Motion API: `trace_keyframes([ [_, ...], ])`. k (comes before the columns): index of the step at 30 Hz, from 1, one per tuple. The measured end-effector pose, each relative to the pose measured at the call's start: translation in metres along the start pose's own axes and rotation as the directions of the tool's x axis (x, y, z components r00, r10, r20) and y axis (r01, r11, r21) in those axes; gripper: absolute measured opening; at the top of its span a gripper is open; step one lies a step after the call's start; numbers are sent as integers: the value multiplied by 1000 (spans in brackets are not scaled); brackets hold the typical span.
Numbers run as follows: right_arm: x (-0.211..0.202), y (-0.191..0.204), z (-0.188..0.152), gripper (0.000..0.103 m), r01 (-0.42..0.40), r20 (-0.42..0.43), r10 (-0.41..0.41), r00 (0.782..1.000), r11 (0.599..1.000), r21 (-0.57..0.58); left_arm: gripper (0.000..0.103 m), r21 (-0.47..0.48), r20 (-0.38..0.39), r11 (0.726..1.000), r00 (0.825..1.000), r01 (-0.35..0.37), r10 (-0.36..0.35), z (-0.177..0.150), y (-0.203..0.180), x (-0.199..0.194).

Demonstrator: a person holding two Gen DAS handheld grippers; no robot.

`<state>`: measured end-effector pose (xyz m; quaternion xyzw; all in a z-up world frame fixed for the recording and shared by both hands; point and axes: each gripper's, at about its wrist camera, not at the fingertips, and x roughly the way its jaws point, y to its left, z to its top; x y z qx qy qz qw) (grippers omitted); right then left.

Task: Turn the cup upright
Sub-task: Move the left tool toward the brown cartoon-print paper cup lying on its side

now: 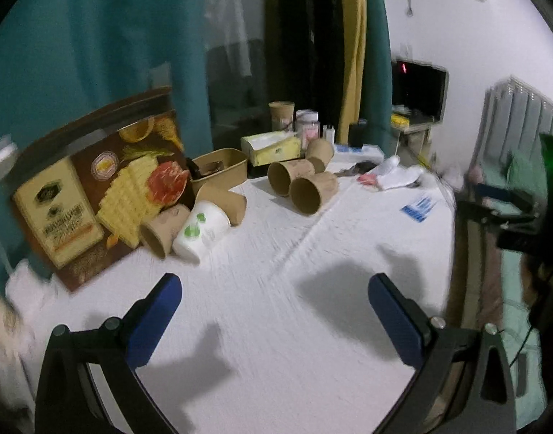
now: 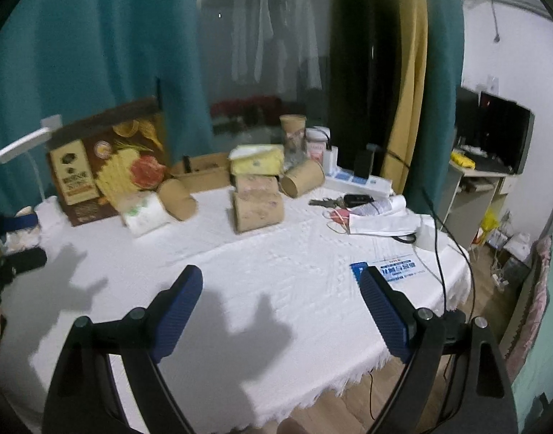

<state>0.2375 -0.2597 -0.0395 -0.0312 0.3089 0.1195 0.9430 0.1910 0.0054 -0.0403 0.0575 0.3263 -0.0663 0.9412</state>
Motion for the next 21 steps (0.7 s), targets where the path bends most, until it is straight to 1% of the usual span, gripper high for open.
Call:
trace_keyframes([
  [2, 27, -18, 8, 87, -8, -21, 8, 1000, 1000, 9, 103, 64, -20, 998, 1000, -9, 11, 20, 1, 28],
  [3, 40, -24, 12, 87, -1, -34, 2, 999, 1000, 15, 103, 106, -29, 994, 1000, 6, -3, 33, 0, 47],
  [7, 92, -53, 30, 87, 21, -77, -17, 997, 998, 53, 103, 178, -65, 983, 998, 37, -26, 71, 0, 110],
  [9, 110, -63, 39, 87, 23, -81, -18, 997, 998, 62, 102, 201, -92, 977, 995, 64, -47, 91, -2, 143],
  [11, 124, -72, 47, 87, 34, -85, -29, 996, 997, 62, 96, 222, -112, 971, 991, 93, -69, 106, -3, 167],
  [13, 135, -79, 53, 87, 33, -84, -28, 996, 998, 60, 90, 273, -134, 957, 989, 98, -63, 124, -10, 200],
  [14, 138, -82, 55, 87, 31, -85, -26, 996, 998, 60, 87, 287, -142, 952, 988, 101, -62, 128, -13, 209],
  [16, 145, -88, 55, 87, 27, -89, -21, 996, 997, 68, 83, 320, -159, 940, 985, 116, -68, 143, -19, 240],
  [18, 150, -96, 52, 87, 19, -98, -10, 995, 996, 90, 81, 341, -164, 932, 984, 126, -72, 153, -25, 260],
  [21, 156, -106, 43, 87, -3, -114, 17, 993, 992, 125, 74, 358, -196, 922, 977, 147, -80, 166, -31, 292],
])
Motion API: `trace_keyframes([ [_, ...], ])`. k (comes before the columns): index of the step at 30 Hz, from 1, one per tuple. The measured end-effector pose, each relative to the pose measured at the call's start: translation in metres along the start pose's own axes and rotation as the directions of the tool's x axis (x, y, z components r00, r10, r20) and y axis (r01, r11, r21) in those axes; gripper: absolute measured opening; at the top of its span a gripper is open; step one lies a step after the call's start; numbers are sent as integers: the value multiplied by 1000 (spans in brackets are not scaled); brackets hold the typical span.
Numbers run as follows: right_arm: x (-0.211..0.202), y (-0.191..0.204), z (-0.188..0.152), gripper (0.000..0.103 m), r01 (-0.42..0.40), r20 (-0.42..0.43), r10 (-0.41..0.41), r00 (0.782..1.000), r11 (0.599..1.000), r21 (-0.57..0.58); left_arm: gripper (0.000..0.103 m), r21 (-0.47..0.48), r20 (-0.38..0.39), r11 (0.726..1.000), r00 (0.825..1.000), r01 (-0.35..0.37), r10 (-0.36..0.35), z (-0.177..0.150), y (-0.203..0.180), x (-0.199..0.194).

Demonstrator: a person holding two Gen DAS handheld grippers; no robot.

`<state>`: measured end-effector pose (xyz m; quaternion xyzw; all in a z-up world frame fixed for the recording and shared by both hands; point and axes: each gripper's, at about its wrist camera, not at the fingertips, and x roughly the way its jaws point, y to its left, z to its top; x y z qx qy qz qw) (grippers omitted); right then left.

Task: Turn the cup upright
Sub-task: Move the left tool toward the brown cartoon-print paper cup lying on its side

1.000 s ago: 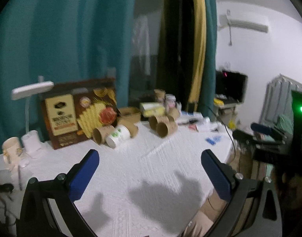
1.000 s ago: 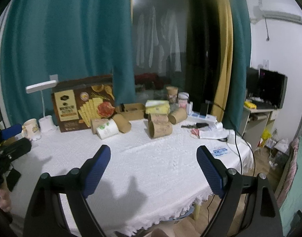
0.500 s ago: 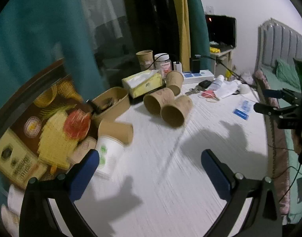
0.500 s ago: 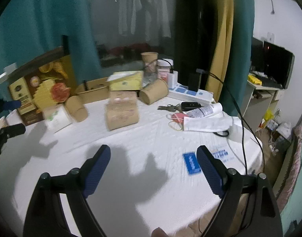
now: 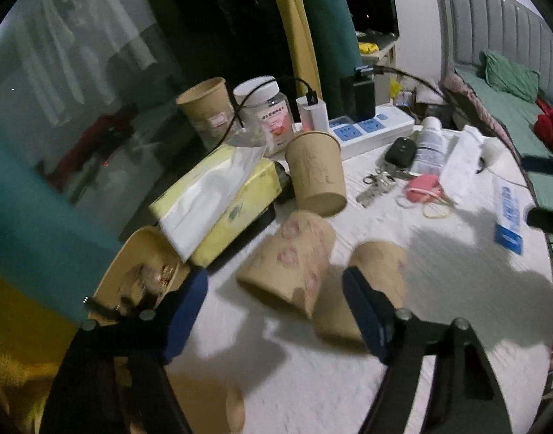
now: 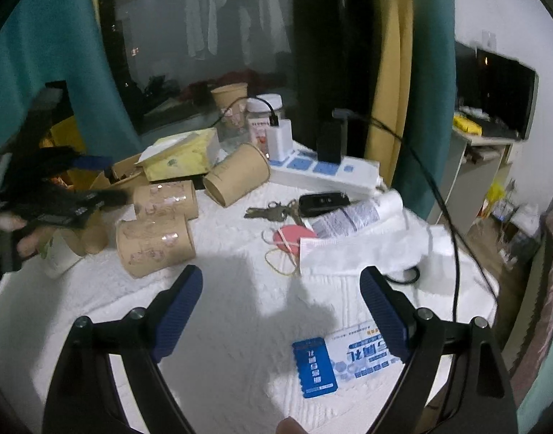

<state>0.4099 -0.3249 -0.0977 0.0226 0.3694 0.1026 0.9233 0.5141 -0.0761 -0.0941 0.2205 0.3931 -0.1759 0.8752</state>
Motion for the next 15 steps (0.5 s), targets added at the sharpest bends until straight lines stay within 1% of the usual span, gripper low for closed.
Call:
trace_keyframes([
  [1, 1, -3, -3, 87, -4, -7, 4, 1000, 1000, 6, 72, 9, -10, 1000, 1000, 9, -9, 4, 0, 9],
  [3, 3, -7, -8, 87, -11, -16, 11, 1000, 1000, 13, 70, 33, -48, 999, 998, 29, -27, 12, 0, 28],
  [4, 4, -9, -9, 87, -16, -20, 16, 1000, 1000, 15, 68, 43, -73, 998, 997, 39, -36, 14, 0, 38],
  [5, 4, -11, -10, 87, -19, -23, 19, 1000, 1000, 15, 64, 47, -94, 998, 995, 48, -43, 15, 2, 47],
  [8, 2, -14, -9, 87, -29, -21, 29, 999, 999, 16, 58, 44, -151, 995, 985, 94, -87, 17, 5, 63],
  [10, 1, -16, -8, 87, -40, -18, 41, 999, 999, 22, 58, 34, -171, 991, 978, 127, -119, 19, 9, 69],
  [15, 2, -18, -6, 87, -73, -14, 73, 997, 997, 36, 58, -2, -209, 987, 965, 161, -158, 21, 18, 74],
])
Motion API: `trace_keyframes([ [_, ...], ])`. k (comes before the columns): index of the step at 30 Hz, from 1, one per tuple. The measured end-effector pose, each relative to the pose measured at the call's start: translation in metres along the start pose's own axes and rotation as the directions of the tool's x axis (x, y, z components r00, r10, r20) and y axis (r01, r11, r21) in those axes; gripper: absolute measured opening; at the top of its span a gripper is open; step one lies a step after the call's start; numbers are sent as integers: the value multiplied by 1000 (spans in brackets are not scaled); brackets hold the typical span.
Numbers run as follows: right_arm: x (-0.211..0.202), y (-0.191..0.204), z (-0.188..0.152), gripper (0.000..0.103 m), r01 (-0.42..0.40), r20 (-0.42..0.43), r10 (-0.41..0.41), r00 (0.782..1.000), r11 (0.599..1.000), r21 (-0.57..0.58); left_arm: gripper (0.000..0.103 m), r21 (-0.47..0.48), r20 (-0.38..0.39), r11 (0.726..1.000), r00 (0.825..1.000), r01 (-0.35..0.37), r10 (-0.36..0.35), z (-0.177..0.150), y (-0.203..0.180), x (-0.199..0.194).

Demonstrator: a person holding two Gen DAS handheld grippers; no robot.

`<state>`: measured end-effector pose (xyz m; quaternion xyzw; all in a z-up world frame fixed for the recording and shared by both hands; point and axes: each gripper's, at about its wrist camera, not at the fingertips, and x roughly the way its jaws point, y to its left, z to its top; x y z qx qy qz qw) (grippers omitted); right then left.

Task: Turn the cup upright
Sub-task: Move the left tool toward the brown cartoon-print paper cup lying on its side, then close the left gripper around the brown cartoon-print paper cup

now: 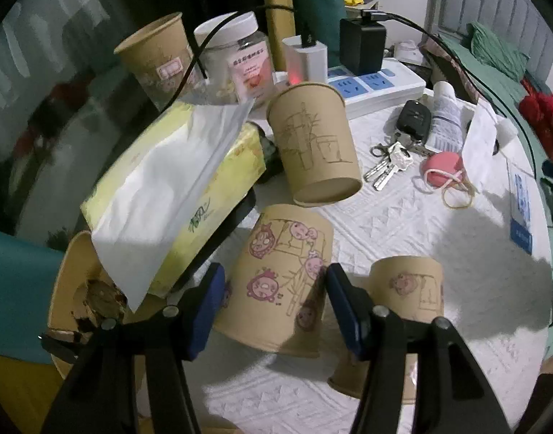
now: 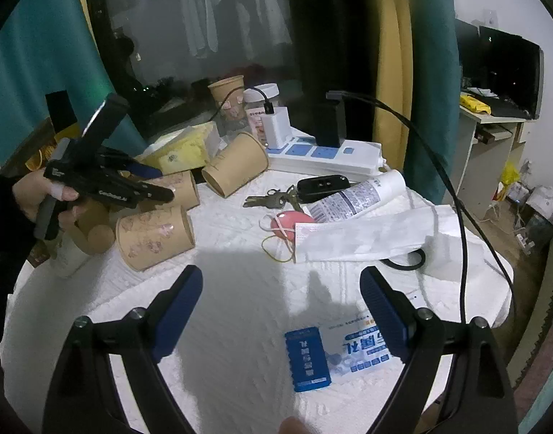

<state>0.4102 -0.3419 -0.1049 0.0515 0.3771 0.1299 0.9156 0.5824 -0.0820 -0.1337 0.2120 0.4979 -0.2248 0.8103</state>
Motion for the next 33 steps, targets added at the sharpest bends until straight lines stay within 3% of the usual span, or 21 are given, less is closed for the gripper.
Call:
trace_keyframes([
  [10, -6, 1, -6, 87, -15, -5, 15, 1000, 1000, 28, 58, 3, -21, 999, 999, -42, 42, 2, -9, -3],
  [12, -11, 0, -5, 87, -10, 0, 10, 1000, 999, 33, 50, -6, -12, 1000, 1000, -20, 20, 0, -8, -10],
  [14, -19, 1, -4, 87, -5, 13, 5, 1000, 1000, 29, 30, -13, -1, 999, 1000, -30, 30, 2, -9, -16],
  [15, -23, 2, -4, 87, -5, 20, 4, 1000, 1000, 27, 26, -23, 9, 999, 999, -34, 34, 2, -8, -22],
  [18, -33, 6, -3, 87, -11, 40, 10, 999, 1000, 20, 25, -17, 7, 998, 998, -55, 55, 2, -8, -30],
  [19, -36, 8, -3, 87, -14, 48, 13, 999, 1000, 15, 27, 0, -8, 997, 997, -71, 71, 2, -10, -28],
  [21, -39, 10, -5, 87, -19, 55, 18, 998, 1000, 12, 56, -5, -37, 997, 997, -74, 74, 3, -11, -20],
  [22, -39, 10, -7, 87, -20, 52, 19, 998, 1000, 20, 78, -19, -40, 998, 997, -63, 62, 2, -10, -16],
  [23, -39, 11, -9, 87, -22, 50, 21, 999, 999, 27, 82, -36, -40, 998, 998, -50, 49, 1, -9, -13],
  [30, -38, 7, -13, 87, -20, 34, 18, 999, 999, 49, 81, -34, -84, 999, 996, -42, 39, 2, -5, 11],
  [31, -38, 6, -12, 87, -19, 34, 17, 999, 999, 51, 75, -42, -81, 999, 996, -30, 27, 1, -3, 11],
  [32, -38, 6, -11, 87, -18, 34, 16, 999, 999, 51, 61, -50, -84, 999, 996, -20, 16, 2, -2, 12],
  [33, -38, 7, -10, 87, -19, 35, 17, 999, 999, 50, 61, -58, -84, 998, 996, -16, 11, 2, -1, 12],
])
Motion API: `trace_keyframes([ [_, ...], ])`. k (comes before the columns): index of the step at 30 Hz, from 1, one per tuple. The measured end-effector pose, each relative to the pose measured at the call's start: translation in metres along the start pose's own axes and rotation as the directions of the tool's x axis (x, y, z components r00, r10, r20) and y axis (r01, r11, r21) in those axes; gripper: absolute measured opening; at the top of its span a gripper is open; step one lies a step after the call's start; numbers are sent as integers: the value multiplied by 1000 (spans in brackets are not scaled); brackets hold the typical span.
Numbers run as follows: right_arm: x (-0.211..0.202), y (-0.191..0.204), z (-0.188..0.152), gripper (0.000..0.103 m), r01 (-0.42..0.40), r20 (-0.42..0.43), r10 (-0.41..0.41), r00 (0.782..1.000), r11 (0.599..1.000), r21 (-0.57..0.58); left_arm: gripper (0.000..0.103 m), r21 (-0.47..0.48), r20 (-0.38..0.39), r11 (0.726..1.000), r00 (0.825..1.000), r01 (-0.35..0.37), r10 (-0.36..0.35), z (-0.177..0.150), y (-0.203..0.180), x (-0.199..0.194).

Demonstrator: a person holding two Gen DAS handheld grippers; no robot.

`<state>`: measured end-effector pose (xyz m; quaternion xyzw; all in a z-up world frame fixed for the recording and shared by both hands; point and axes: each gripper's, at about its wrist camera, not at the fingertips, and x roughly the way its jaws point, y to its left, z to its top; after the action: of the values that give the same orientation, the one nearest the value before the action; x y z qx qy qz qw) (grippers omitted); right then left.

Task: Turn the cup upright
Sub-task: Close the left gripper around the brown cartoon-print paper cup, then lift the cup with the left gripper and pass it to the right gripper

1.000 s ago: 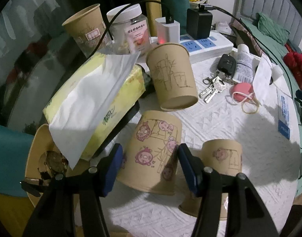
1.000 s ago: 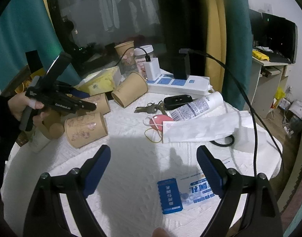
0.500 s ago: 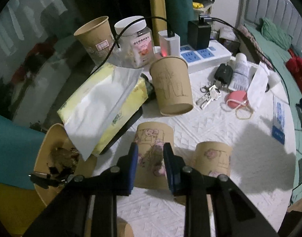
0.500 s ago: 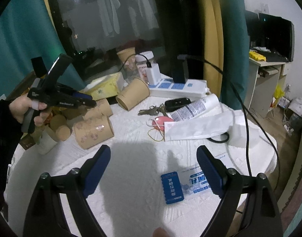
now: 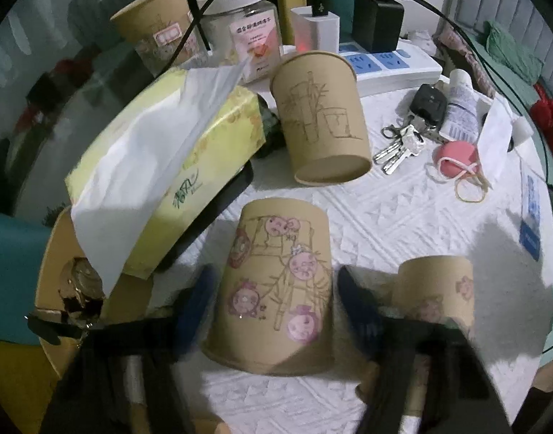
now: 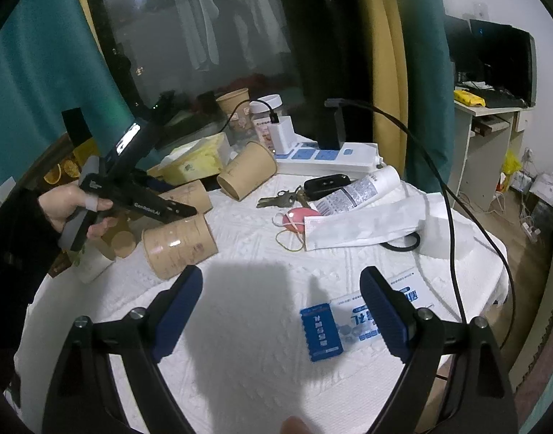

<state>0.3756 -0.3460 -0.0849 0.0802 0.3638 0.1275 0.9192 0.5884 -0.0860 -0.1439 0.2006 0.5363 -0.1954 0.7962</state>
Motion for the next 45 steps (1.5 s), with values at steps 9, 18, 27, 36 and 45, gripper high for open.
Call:
trace_keyframes([
  [9, -12, 24, 0, 87, -31, 18, 31, 999, 999, -17, 61, -15, 140, 1000, 990, 11, -9, -24, 9, -82],
  [18, -48, 72, -49, 87, -103, -6, 103, 995, 994, -45, 61, 62, 192, 997, 979, 56, -67, -135, -63, -173],
  [27, -87, 120, -137, 87, -174, -67, 170, 983, 984, -49, 61, 126, 83, 980, 983, 155, -166, -283, -156, -180],
  [36, -105, 139, -191, 87, -177, -124, 166, 978, 981, -83, 63, 220, -7, 969, 994, 109, -110, -331, -204, -160],
  [45, -113, 142, -187, 87, -169, -123, 154, 980, 977, -128, 77, 235, -25, 967, 995, 101, -98, -332, -211, -140],
])
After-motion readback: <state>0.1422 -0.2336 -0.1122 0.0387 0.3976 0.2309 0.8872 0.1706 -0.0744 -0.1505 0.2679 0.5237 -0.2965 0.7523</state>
